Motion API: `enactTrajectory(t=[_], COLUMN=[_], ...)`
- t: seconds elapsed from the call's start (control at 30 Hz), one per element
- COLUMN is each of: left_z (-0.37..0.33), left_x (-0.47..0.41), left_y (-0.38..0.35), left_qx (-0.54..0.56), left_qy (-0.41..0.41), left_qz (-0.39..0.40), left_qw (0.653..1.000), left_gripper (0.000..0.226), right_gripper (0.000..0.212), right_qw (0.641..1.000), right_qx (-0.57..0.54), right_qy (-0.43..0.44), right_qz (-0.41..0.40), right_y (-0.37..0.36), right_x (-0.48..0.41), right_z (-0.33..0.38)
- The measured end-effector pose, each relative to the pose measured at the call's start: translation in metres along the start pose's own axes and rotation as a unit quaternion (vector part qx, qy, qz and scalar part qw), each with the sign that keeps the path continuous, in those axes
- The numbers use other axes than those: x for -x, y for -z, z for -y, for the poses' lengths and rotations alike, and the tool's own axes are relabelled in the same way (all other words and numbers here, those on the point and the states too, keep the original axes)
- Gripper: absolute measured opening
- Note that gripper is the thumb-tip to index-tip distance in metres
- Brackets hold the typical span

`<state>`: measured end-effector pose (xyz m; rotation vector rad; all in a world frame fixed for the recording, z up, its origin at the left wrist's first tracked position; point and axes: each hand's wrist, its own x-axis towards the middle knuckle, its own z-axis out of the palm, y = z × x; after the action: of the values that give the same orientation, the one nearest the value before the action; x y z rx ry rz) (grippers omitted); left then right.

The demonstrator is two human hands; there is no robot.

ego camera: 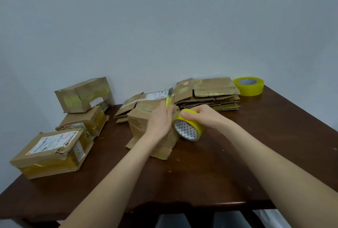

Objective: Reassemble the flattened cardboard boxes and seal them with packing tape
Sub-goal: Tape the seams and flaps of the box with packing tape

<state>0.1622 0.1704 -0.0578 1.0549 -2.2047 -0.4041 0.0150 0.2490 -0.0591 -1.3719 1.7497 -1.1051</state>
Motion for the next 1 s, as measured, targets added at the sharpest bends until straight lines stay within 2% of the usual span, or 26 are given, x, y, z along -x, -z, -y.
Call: enactTrajectory(t=[0.07, 0.17, 0.3, 0.4, 0.53, 0.67, 0.9, 1.0], left_z=[0.009, 0.013, 0.015, 0.015, 0.013, 0.01, 0.011, 0.006], left_x=[0.001, 0.001, 0.0, 0.002, 0.005, 0.007, 0.007, 0.008], left_y=[-0.001, -0.001, -0.002, -0.002, 0.002, 0.003, 0.01, 0.014], left_qx=[-0.03, -0.062, -0.061, -0.051, -0.048, -0.033, 0.155, 0.141], left_qy=[-0.008, -0.002, 0.005, 0.006, 0.019, 0.019, 0.05, 0.031], left_qz=[0.0, -0.008, -0.002, -0.003, 0.002, 0.006, -0.002, 0.014], left_qw=[1.0, 0.998, 0.998, 0.999, 0.999, 0.999, 0.987, 0.989], left_gripper=[0.033, 0.033, 0.036, 0.036, 0.035, 0.03, 0.035, 0.012], right_gripper=[0.028, 0.042, 0.034, 0.041, 0.038, 0.04, 0.042, 0.032], right_qw=[1.0, 0.999, 0.983, 0.974, 0.945, 0.953, 0.951, 0.949], right_qx=[0.01, 0.04, 0.173, 0.212, 0.314, 0.278, 0.275, 0.275], right_qy=[-0.002, 0.019, 0.027, 0.023, -0.022, -0.043, -0.079, -0.093], right_qz=[0.013, -0.015, -0.062, -0.072, -0.084, -0.108, -0.115, -0.123], right_y=[0.006, 0.007, 0.006, 0.0, 0.003, 0.01, -0.004, -0.009], right_x=[0.001, 0.0, 0.002, 0.003, 0.009, 0.018, 0.013, 0.012], right_z=[-0.001, 0.001, 0.003, 0.001, -0.001, -0.014, -0.003, 0.0])
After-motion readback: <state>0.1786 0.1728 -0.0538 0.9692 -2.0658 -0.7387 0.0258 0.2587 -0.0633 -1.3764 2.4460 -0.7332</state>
